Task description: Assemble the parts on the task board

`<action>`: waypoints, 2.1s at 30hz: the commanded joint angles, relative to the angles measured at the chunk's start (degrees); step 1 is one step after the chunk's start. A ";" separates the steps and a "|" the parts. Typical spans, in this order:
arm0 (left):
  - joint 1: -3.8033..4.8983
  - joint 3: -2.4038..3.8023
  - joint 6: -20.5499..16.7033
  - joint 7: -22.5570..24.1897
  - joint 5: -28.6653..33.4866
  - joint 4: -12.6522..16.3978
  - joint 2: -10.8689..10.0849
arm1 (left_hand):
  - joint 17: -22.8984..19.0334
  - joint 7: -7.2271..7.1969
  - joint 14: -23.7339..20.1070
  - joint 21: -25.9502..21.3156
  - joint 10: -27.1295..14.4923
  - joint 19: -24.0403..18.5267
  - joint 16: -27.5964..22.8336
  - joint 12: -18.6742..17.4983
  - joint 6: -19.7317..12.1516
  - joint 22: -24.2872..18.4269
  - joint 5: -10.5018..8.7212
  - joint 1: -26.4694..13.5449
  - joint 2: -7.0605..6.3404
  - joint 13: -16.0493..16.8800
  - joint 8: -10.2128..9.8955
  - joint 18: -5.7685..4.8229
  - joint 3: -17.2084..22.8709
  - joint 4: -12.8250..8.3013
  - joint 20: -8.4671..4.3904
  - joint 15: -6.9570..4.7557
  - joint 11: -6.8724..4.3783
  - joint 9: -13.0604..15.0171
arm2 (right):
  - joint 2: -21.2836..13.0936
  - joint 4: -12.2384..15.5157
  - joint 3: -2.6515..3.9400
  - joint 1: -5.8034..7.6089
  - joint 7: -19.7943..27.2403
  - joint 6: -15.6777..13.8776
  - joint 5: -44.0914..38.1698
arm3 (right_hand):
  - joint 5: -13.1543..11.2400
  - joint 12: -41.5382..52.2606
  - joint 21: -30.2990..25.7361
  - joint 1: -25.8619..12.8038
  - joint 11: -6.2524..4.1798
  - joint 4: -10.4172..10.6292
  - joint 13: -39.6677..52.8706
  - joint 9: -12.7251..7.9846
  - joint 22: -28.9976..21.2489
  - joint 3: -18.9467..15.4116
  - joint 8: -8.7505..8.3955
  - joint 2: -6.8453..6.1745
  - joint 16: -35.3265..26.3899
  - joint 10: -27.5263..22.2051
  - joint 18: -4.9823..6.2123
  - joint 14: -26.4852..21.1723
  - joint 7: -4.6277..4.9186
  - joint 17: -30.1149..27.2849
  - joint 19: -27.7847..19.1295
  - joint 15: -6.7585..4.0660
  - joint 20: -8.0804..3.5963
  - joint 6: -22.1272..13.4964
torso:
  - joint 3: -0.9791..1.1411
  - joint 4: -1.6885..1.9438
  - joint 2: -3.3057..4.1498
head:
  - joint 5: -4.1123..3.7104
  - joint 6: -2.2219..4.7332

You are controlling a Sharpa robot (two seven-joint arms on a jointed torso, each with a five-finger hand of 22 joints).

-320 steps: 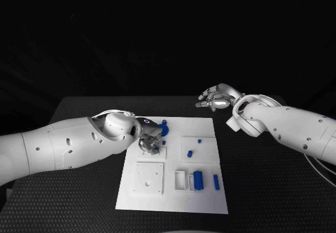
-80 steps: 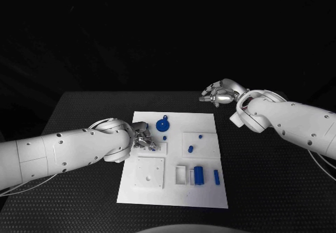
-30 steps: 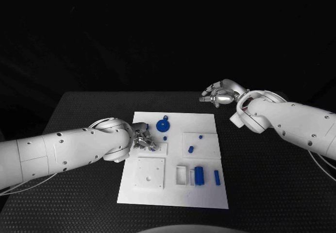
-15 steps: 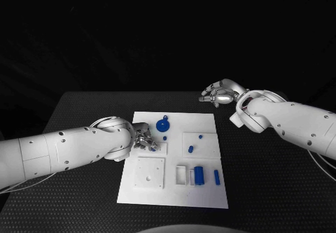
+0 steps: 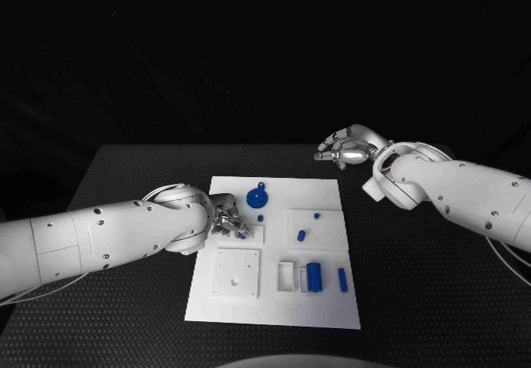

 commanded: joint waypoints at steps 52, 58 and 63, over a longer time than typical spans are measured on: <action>2.59 0.18 4.95 0.72 5.61 0.29 0.30 | -0.54 -0.89 0.91 0.66 0.81 0.88 0.46 0.15 1.77 0.86 5.43 3.82 1.99 -0.65 0.72 0.36 5.41 -6.06 -7.71 -1.88 -1.19 2.07 | 0.21 -0.04 0.01 -0.35 0.52 1.26 0.21 | 0.22 0.30 -0.15 -0.62 -0.02 0.20 -0.17 -0.11 1.16 -0.04 0.26 -0.07 0.28 -0.58 0.67 -0.55 0.30 -0.11 0.13 0.07 0.05 -0.16 | -0.01 -0.03 0.05 | 0.38 0.35; 2.97 0.21 6.76 0.79 6.65 -0.48 0.65 | -0.57 -0.88 0.88 0.65 0.73 0.84 0.44 0.14 1.66 0.87 5.07 4.24 1.94 -0.66 0.65 0.32 5.47 -5.94 -7.69 -1.88 -1.18 2.27 | 0.27 -0.05 0.01 -0.37 0.54 1.26 0.21 | 0.22 0.31 -0.14 -0.62 -0.02 0.19 -0.19 -0.12 1.16 -0.05 0.26 -0.06 0.28 -0.59 0.67 -0.55 0.31 -0.12 0.13 0.07 0.05 -0.16 | 0.00 -0.05 0.04 | 0.38 0.32; 3.25 0.24 9.42 0.58 6.75 -1.38 1.00 | -0.58 -0.87 0.87 0.65 0.69 0.82 0.44 0.14 1.64 0.88 5.02 4.37 1.93 -0.66 0.64 0.32 5.49 -5.91 -7.69 -1.88 -1.18 2.34 | 0.31 -0.10 0.01 -0.39 0.53 1.28 0.21 | 0.23 0.32 -0.14 -0.61 -0.02 0.18 -0.20 -0.12 1.16 -0.06 0.26 -0.05 0.29 -0.59 0.67 -0.56 0.31 -0.13 0.12 0.07 0.05 -0.17 | -0.01 -0.02 0.04 | 0.39 0.27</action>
